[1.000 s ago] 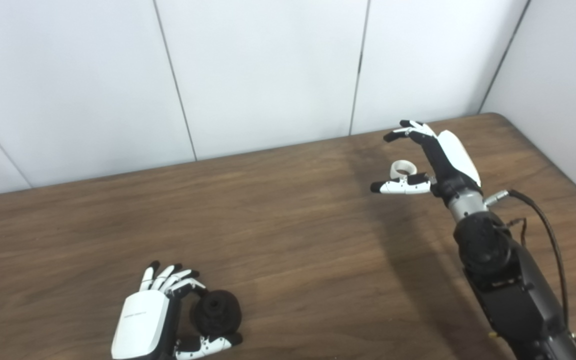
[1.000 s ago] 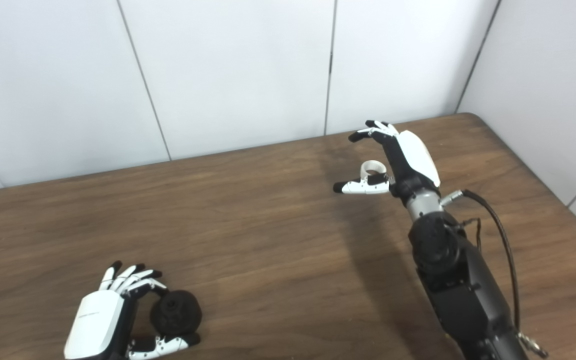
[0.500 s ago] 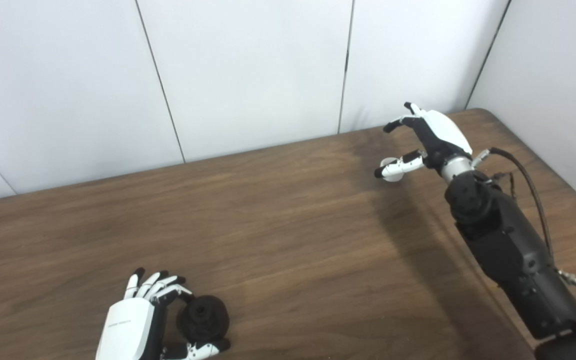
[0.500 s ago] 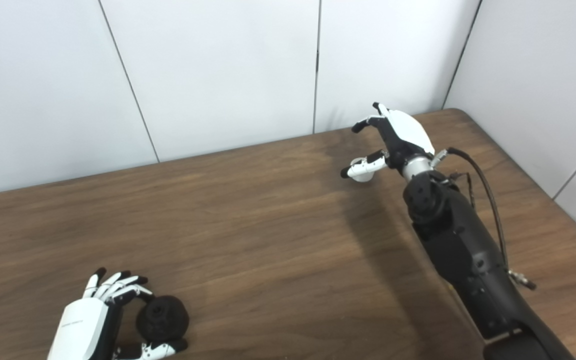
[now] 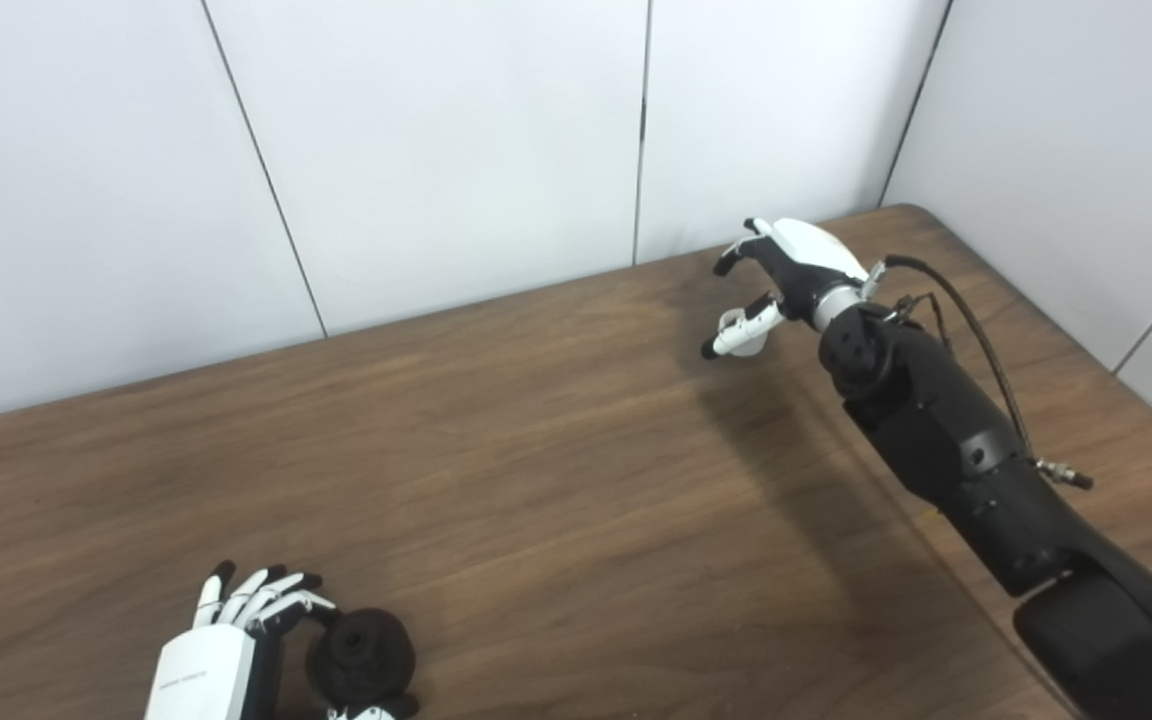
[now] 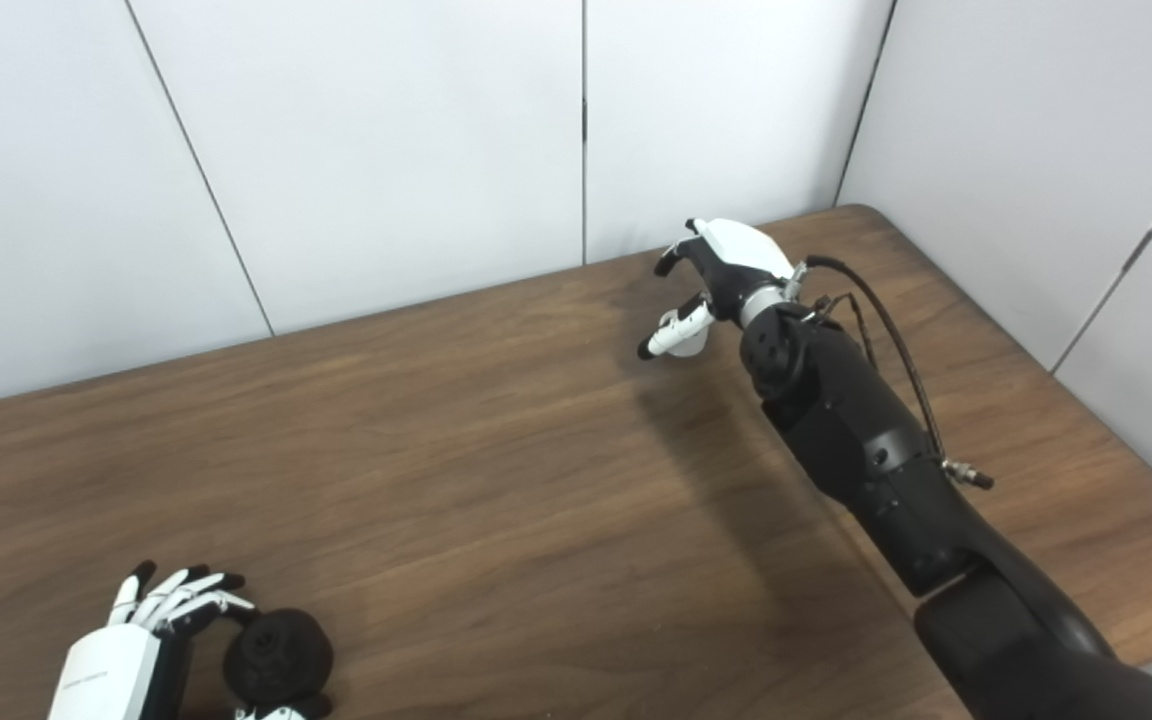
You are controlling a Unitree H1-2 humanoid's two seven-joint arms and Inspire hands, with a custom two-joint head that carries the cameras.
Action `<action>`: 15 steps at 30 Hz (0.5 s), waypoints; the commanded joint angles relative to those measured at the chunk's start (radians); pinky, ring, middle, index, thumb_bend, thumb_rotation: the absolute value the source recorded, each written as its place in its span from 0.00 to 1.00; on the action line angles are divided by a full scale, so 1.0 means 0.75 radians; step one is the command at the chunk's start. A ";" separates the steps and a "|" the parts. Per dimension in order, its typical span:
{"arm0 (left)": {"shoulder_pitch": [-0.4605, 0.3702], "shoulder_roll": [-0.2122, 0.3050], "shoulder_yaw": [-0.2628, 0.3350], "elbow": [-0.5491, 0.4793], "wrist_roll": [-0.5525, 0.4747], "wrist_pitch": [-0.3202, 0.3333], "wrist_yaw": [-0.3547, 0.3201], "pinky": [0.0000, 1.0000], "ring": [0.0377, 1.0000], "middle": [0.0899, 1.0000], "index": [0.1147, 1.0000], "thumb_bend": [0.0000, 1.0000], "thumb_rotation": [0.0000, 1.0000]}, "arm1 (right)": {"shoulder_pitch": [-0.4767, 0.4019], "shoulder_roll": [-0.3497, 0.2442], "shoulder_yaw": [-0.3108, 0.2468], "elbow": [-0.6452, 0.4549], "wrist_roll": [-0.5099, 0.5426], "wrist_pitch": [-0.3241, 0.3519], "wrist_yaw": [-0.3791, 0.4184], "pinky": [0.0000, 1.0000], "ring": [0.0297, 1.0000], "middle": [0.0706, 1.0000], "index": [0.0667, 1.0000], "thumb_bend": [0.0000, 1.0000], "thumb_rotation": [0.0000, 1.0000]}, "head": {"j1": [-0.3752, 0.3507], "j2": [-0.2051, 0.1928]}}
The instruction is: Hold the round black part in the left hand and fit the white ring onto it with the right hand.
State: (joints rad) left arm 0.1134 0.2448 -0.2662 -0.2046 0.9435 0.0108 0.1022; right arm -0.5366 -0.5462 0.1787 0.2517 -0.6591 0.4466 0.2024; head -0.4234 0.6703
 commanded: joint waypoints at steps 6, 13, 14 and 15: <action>0.004 0.017 0.013 -0.027 0.014 0.008 -0.008 1.00 0.87 0.75 0.42 0.52 0.06 | -0.108 -0.057 0.004 0.051 -0.032 0.016 -0.005 1.00 1.00 1.00 0.71 0.90 0.26 | 0.011 0.002; 0.008 0.013 0.013 -0.036 0.013 0.014 -0.008 1.00 0.86 0.75 0.41 0.52 0.06 | -0.129 -0.056 0.014 0.108 -0.069 0.030 0.023 1.00 1.00 1.00 0.71 0.90 0.25 | 0.019 0.002; 0.008 0.014 0.012 -0.037 0.013 0.012 -0.006 1.00 0.86 0.75 0.41 0.52 0.06 | -0.131 -0.057 0.016 0.115 -0.072 0.029 0.021 1.00 1.00 1.00 0.71 0.90 0.25 | 0.019 0.002; 0.008 0.014 0.012 -0.038 0.012 0.012 -0.008 1.00 0.86 0.75 0.41 0.52 0.06 | -0.132 -0.058 0.017 0.119 -0.075 0.029 0.021 1.00 1.00 1.00 0.70 0.90 0.25 | 0.019 0.002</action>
State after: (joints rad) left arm 0.1167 0.2436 -0.2655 -0.2116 0.9434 0.0204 0.0995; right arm -0.5794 -0.5573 0.1959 0.3505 -0.6949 0.4639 0.2267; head -0.4080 0.6719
